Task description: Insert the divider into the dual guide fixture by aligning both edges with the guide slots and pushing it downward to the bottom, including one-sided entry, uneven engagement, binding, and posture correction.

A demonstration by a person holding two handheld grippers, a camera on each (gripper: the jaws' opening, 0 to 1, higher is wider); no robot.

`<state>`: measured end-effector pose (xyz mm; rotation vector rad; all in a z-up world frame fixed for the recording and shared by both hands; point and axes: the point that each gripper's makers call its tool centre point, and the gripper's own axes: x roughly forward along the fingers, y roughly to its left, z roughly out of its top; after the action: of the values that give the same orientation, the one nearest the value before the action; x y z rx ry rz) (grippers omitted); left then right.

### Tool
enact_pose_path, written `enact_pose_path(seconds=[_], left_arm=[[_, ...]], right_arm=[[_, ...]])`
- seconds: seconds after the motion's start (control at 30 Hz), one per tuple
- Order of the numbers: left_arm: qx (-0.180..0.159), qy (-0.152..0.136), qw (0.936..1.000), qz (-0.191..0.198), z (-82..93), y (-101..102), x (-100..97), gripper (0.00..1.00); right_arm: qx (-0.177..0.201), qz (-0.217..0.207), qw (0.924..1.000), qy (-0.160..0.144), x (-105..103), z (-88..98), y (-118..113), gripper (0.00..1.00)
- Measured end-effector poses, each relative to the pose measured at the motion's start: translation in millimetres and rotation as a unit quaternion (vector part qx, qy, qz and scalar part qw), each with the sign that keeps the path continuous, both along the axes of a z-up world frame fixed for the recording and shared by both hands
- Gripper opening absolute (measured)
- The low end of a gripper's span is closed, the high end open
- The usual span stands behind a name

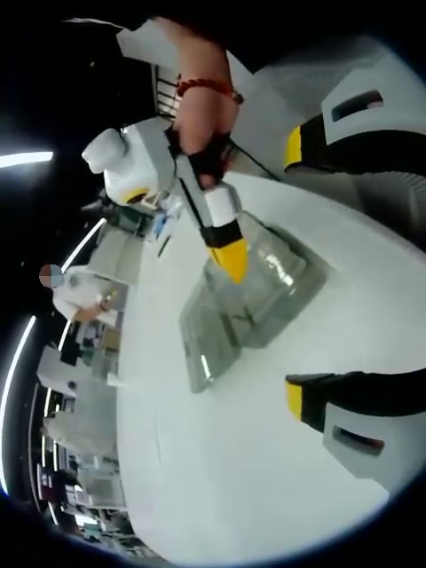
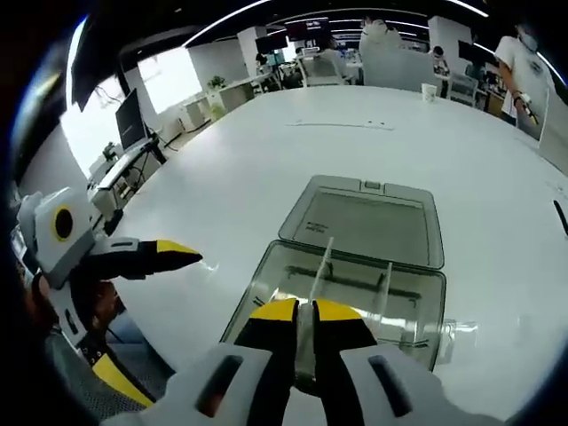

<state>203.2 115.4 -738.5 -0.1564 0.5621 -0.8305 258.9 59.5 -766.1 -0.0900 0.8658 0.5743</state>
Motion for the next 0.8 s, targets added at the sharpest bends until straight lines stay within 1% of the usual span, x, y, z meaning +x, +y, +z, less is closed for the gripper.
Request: enact_pose_path(seconds=[0.27,0.37,0.57,0.73,0.77,0.8], left_arm=[[-0.002,0.001,1.0,0.001,0.7,-1,-0.1,0.91],[-0.003,0.0,1.0,0.002,1.4,0,0.2,0.91],[-0.003,0.002,1.0,0.002,1.2,0,0.1,0.91],[-0.01,0.004,0.9999,0.008,2.2,1,-0.2,0.91],[-0.008,0.004,0.9999,0.008,1.7,1,-0.5,0.91],[0.004,0.004,1.0,0.004,-0.5,2,-1.7,0.91]], right_arm=[[-0.021,0.018,0.9996,-0.005,0,-3.7,2,0.01],[-0.034,0.035,0.9987,-0.012,0,-4.0,2,0.01],[-0.036,0.038,0.9986,-0.006,0,-9.0,3,0.02],[-0.045,0.046,0.9979,-0.001,0,-15.7,3,0.02],[-0.045,0.046,0.9979,0.0,0,-16.0,3,0.02],[-0.044,0.044,0.9981,0.002,-1,-16.7,3,0.02]])
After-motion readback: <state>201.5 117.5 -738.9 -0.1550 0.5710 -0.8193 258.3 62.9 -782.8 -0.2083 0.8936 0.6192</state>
